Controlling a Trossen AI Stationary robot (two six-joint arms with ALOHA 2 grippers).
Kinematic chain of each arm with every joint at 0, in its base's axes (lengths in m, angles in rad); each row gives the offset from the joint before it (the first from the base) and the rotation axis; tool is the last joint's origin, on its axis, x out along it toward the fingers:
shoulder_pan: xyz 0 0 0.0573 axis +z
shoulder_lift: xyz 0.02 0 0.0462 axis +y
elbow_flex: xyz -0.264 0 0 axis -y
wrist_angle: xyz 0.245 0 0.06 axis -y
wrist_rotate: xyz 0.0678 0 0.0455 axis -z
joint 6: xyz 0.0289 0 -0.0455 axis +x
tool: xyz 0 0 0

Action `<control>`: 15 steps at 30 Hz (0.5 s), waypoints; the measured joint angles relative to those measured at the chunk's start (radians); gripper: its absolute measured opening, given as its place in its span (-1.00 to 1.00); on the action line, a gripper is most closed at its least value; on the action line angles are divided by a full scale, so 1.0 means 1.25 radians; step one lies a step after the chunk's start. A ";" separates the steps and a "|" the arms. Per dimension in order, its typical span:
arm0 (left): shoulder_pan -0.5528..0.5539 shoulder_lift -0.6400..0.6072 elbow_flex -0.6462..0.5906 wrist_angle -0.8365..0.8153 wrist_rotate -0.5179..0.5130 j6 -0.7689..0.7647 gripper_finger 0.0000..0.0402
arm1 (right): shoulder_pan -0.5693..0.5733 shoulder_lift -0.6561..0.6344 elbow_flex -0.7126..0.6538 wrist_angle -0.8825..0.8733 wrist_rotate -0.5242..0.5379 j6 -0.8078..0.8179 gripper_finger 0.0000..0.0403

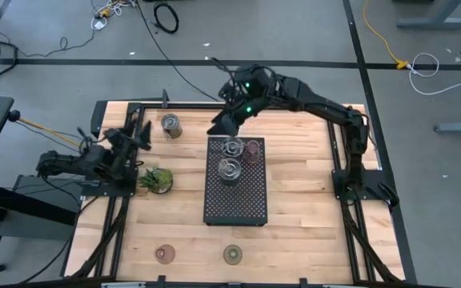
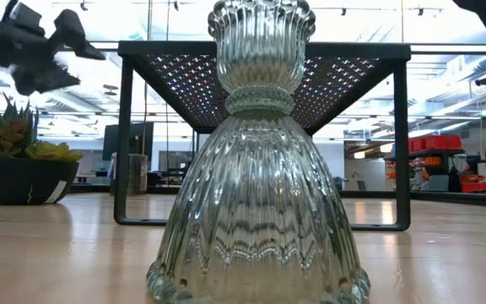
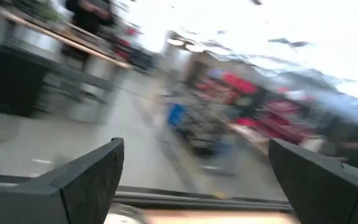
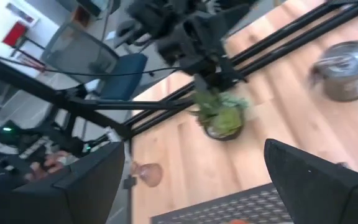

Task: Pick & Place candle stick holders
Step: Put the silver scented candle on the shelf aligned with the silver scented candle

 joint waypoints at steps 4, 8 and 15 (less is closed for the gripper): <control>0.000 0.000 0.060 -0.001 -0.081 0.097 0.99 | -0.047 0.000 0.000 -0.028 0.001 -0.038 0.90; 0.000 0.000 0.118 -0.004 -0.139 0.099 0.99 | -0.090 0.000 0.000 -0.060 0.001 -0.065 0.90; 0.022 0.003 0.236 -0.004 -0.237 0.161 0.99 | -0.136 0.001 0.000 -0.086 0.001 -0.109 0.90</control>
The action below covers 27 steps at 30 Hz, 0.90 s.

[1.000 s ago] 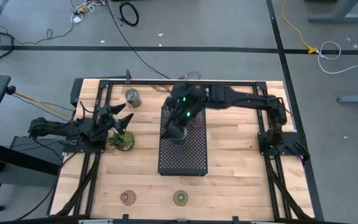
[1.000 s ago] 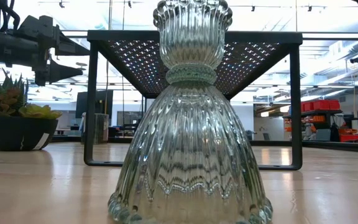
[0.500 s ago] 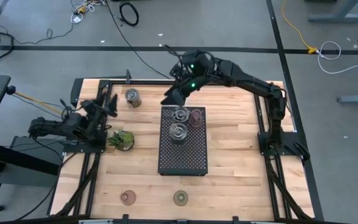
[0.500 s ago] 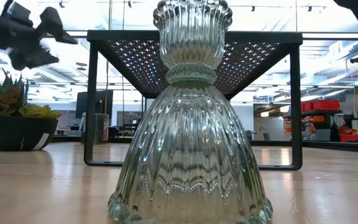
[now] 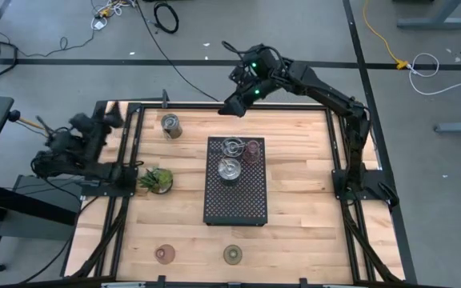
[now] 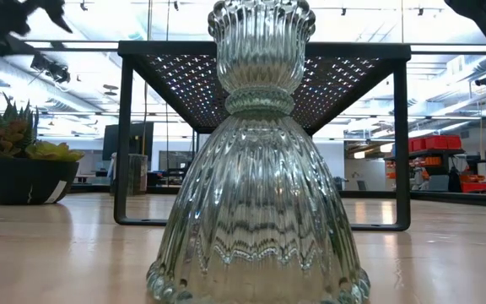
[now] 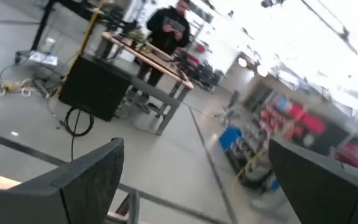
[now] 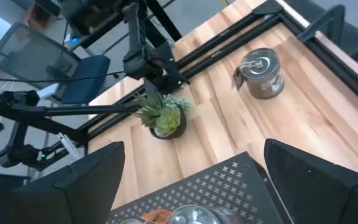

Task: Pick & Place candle stick holders
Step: Put the silver scented candle on the shelf aligned with the silver scented candle

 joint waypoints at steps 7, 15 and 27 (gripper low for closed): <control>0.033 0.085 0.145 0.000 -0.001 0.018 0.99 | -0.010 0.000 0.000 -0.003 0.000 -0.041 0.90; 0.037 0.272 0.339 -0.002 0.000 0.239 0.99 | -0.006 0.000 0.000 -0.017 -0.002 -0.072 0.90; 0.018 0.417 0.415 -0.036 0.020 0.144 0.99 | 0.004 0.000 0.000 -0.059 -0.002 -0.089 0.90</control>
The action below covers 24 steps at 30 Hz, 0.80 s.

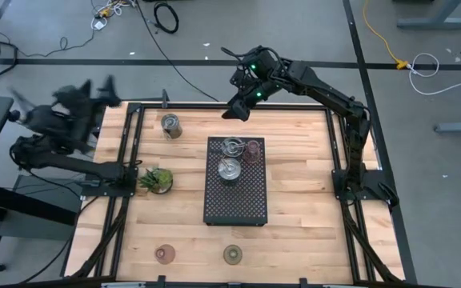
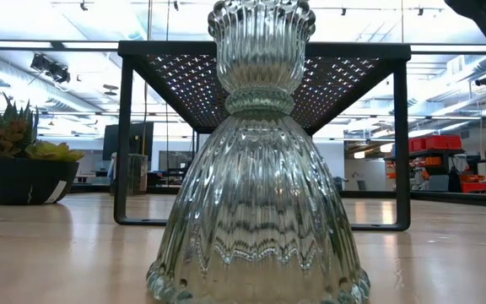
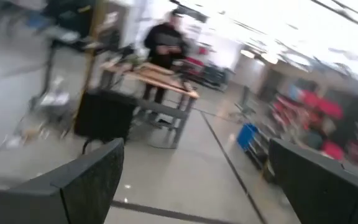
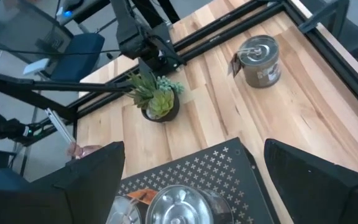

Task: Pick & Place candle stick holders
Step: Put the silver scented candle on the shelf aligned with the silver scented candle

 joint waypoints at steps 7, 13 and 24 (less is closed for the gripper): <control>0.043 0.156 -0.002 -0.042 0.026 0.058 0.99 | 0.015 0.000 0.000 -0.005 0.000 -0.012 0.90; 0.226 0.270 0.000 -0.059 -0.006 0.092 0.99 | 0.018 0.000 0.000 -0.009 0.000 -0.012 0.90; 0.574 0.305 0.001 -0.485 0.540 -0.339 0.99 | 0.018 0.000 0.000 -0.089 0.002 -0.032 0.90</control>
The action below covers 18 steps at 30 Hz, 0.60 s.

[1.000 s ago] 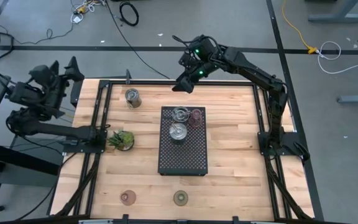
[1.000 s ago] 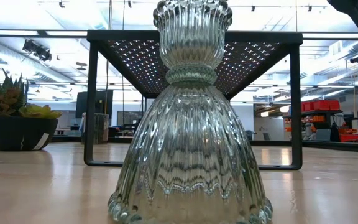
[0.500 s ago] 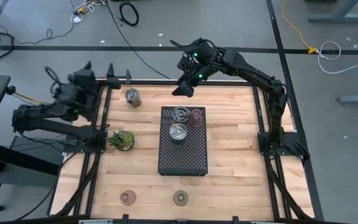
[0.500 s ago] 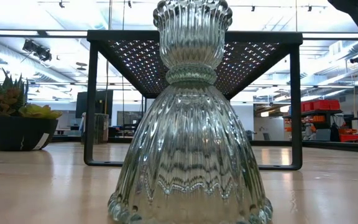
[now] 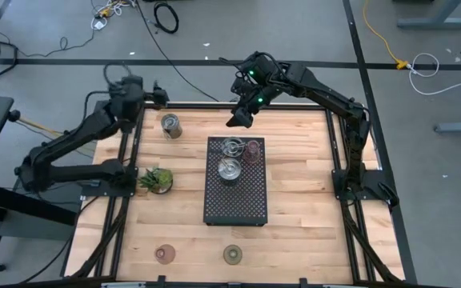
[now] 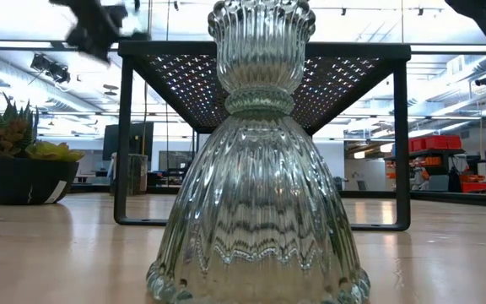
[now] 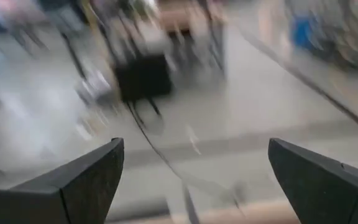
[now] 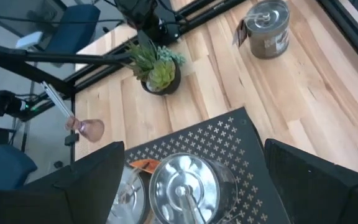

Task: Pick & Place candle stick holders
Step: Put the silver scented candle on the shelf aligned with the silver scented candle

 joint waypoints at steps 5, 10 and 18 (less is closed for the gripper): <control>0.151 0.046 -0.002 -0.193 0.304 -0.122 0.99 | 0.000 0.000 0.000 -0.001 0.000 -0.004 0.90; 0.184 0.044 -0.001 -0.193 0.369 -0.120 0.99 | 0.000 0.000 0.000 -0.001 0.000 -0.006 0.90; 0.185 0.068 0.000 -0.341 0.497 -0.121 0.99 | 0.003 0.000 0.000 0.000 0.000 -0.001 0.90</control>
